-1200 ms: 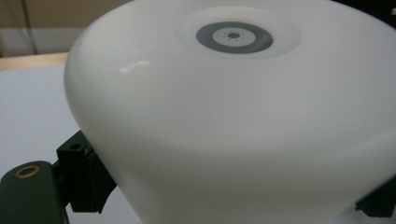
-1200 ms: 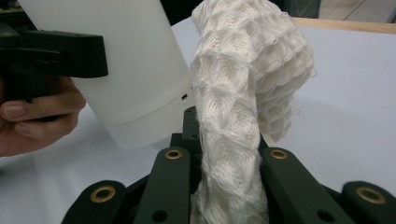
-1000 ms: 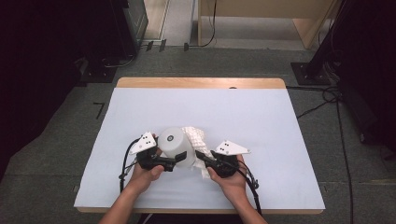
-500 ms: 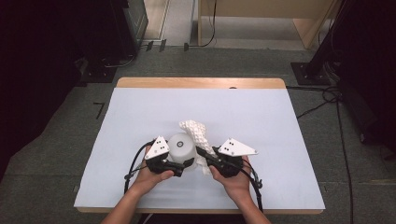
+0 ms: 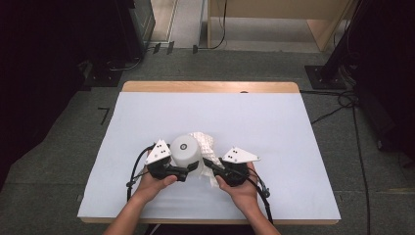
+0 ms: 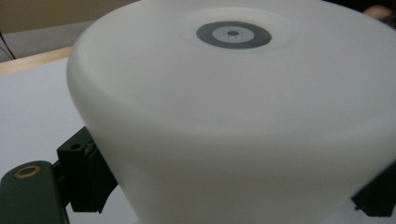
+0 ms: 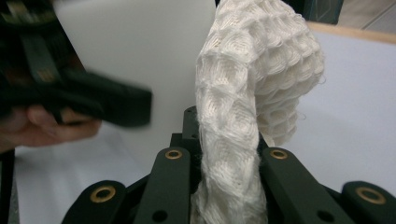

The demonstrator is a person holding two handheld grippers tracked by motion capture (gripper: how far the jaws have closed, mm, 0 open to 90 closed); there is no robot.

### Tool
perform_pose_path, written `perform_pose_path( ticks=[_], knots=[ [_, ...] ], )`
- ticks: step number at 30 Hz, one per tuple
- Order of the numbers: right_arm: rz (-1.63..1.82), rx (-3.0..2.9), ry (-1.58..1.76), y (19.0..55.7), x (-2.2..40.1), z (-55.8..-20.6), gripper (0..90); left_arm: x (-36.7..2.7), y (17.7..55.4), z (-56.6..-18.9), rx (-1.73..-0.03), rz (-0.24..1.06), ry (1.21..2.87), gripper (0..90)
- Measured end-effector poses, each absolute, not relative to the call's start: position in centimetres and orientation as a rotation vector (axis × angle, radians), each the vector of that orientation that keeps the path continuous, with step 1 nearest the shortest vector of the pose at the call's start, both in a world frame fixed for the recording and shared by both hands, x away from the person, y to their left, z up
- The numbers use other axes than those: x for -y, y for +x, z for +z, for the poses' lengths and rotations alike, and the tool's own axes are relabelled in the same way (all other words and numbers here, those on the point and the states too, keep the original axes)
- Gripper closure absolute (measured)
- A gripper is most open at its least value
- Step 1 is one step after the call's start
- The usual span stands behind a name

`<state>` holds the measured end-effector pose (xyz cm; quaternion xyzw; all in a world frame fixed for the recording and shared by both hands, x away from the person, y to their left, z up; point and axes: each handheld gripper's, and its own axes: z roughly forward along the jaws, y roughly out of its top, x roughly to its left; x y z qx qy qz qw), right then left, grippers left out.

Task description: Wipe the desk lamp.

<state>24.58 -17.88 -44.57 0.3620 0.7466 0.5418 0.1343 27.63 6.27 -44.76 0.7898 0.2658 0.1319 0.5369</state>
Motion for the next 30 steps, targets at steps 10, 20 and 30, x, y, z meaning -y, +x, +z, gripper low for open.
perform_pose_path(
  ticks=[10, 20, 30],
  knots=[
    [1.586, -2.143, 1.062, 24.4, 18.3, -44.7, 79.1, -5.9, 27.7, -44.6, -0.63, 0.35, 1.868, 8.6],
    [1.581, -2.081, 1.153, 25.0, 20.2, -45.0, 79.1, -5.3, 28.2, -46.4, -0.718, 0.572, 1.935, 8.5],
    [1.579, -2.065, 1.185, 25.4, 21.0, -45.2, 79.1, -5.5, 28.3, -47.3, -0.747, 0.585, 1.932, 8.1]
  ],
)
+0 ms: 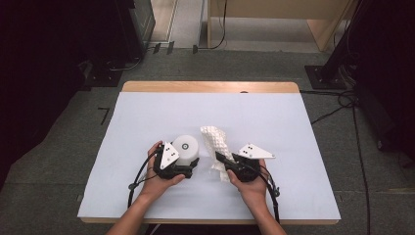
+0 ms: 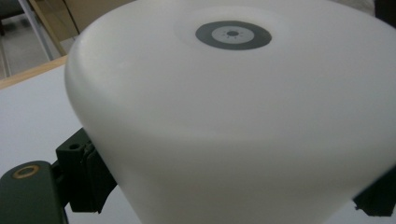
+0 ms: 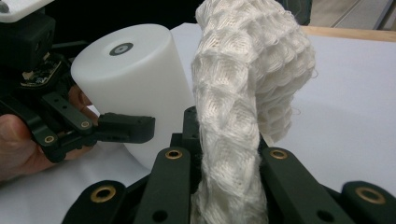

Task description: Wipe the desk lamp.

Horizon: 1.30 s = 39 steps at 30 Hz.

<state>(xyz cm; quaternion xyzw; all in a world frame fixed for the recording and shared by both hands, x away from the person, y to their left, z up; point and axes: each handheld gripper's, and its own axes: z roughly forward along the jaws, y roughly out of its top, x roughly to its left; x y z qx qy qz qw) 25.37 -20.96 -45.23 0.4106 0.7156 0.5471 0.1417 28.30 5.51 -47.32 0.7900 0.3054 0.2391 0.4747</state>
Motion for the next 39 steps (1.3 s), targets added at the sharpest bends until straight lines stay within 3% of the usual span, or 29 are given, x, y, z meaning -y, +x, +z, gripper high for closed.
perform_pose_path(
  ticks=[7, 9, 15, 19, 24, 29, 35, 39],
  knots=[
    [1.577, -2.075, 1.188, 25.6, 20.9, -45.4, 79.1, -6.3, 27.7, -47.0, -0.867, 0.586, 1.819, 0.5],
    [1.574, -2.079, 1.19, 25.8, 20.8, -45.5, 79.1, -5.8, 27.0, -47.3, -0.917, 0.637, 1.799, 0.0],
    [1.577, -2.088, 1.189, 25.9, 20.5, -45.6, 79.1, -3.6, 26.9, -48.1, -1.068, 0.739, 1.831, 0.0],
    [1.572, -2.094, 1.185, 25.9, 20.3, -45.7, 79.1, -3.5, 27.0, -48.0, -1.052, 0.731, 1.838, 6.5],
    [1.568, -2.102, 1.183, 25.8, 20.1, -45.8, 79.1, -4.7, 27.4, -47.4, -0.972, 0.651, 1.836, 8.5],
    [1.578, -2.108, 1.164, 25.6, 19.8, -45.6, 79.1, -7.2, 28.0, -45.6, -0.761, 0.361, 1.772, 8.5],
    [1.597, -2.14, 1.114, 25.2, 18.9, -45.1, 79.1, -8.0, 27.8, -44.6, -0.632, 0.235, 1.743, 8.6],
    [1.605, -2.163, 1.075, 24.9, 18.3, -44.9, 79.1, -7.4, 27.8, -45.1, -0.619, 0.234, 1.805, 8.6]
  ],
)
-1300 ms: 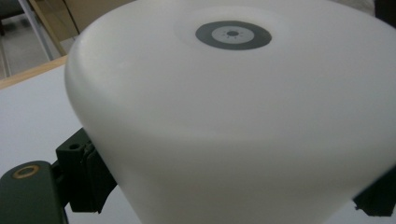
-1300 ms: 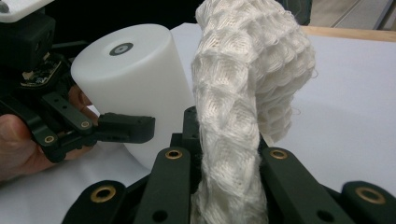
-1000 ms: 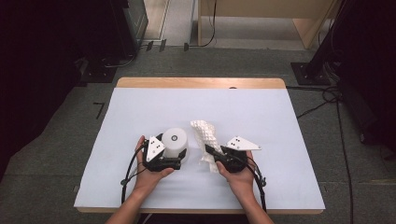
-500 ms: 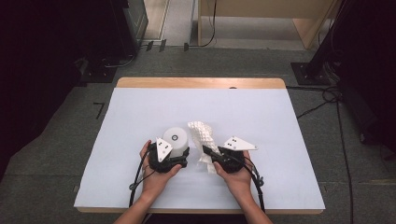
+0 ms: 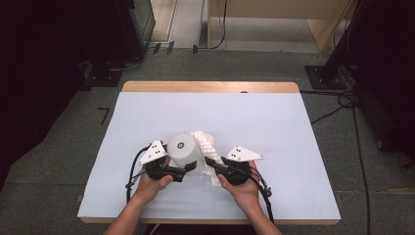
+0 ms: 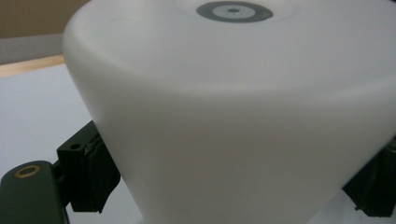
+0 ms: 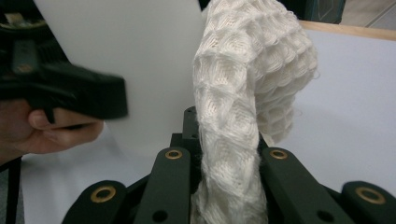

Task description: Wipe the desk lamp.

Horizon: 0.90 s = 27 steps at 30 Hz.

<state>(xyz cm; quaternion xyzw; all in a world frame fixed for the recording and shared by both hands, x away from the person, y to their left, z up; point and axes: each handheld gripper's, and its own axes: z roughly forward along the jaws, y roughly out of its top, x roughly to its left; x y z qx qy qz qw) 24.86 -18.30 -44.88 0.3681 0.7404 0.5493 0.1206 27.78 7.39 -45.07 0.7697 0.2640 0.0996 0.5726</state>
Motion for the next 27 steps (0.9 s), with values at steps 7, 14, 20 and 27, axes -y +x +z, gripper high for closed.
perform_pose_path(
  ticks=[7, 14, 20, 27],
  knots=[
    [1.665, -2.11, 1.026, 24.4, 18.9, -42.8, 79.1, -6.1, 27.6, -45.8, -0.605, 0.26, 1.887, 8.6],
    [1.621, -2.149, 1.043, 24.6, 18.5, -43.8, 79.1, -6.6, 27.5, -45.1, -0.608, 0.27, 1.852, 8.6],
    [1.569, -2.183, 1.086, 25.3, 18.3, -45.3, 79.1, -6.6, 27.7, -45.0, -0.628, 0.336, 1.847, 8.6],
    [1.575, -2.102, 1.138, 25.4, 19.7, -44.9, 79.1, -5.7, 28.0, -46.2, -0.681, 0.476, 1.926, 8.6]
  ],
)
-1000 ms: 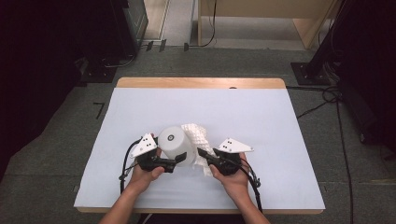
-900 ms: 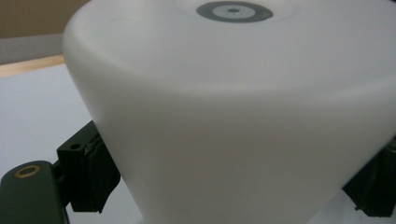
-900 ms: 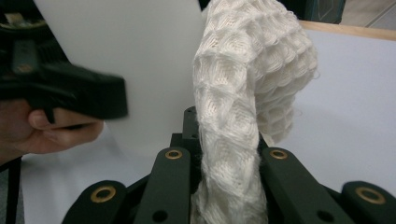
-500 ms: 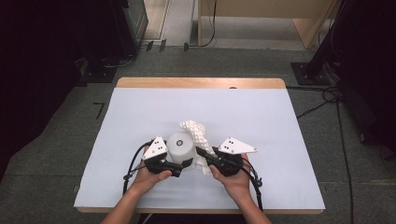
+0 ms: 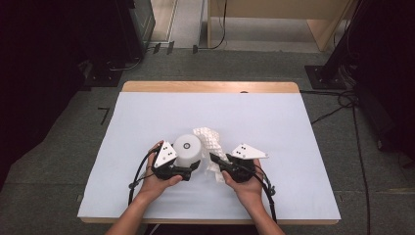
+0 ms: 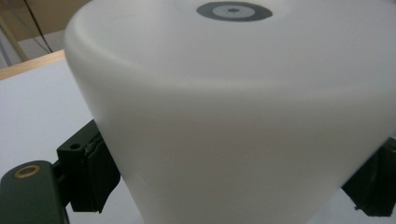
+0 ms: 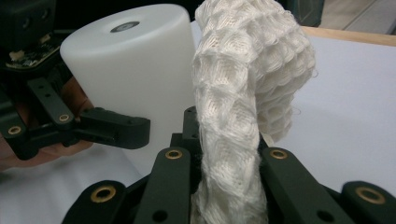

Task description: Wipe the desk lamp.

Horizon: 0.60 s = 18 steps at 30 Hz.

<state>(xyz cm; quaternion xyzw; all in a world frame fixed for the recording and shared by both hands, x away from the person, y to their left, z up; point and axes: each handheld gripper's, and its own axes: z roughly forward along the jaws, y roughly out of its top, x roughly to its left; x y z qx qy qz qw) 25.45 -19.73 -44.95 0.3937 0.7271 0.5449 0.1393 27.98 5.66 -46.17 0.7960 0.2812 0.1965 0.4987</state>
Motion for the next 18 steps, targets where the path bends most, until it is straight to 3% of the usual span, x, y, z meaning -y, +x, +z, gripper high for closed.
perform_pose_path(
  ticks=[13, 18],
  knots=[
    [1.564, -2.082, 1.168, 25.7, 20.5, -45.3, 79.1, -5.3, 27.9, -47.3, -0.71, 0.516, 1.985, 8.2],
    [1.568, -2.08, 1.167, 25.8, 20.5, -45.3, 79.0, -5.8, 27.2, -46.6, -0.808, 0.537, 1.874, 6.1]
  ],
)
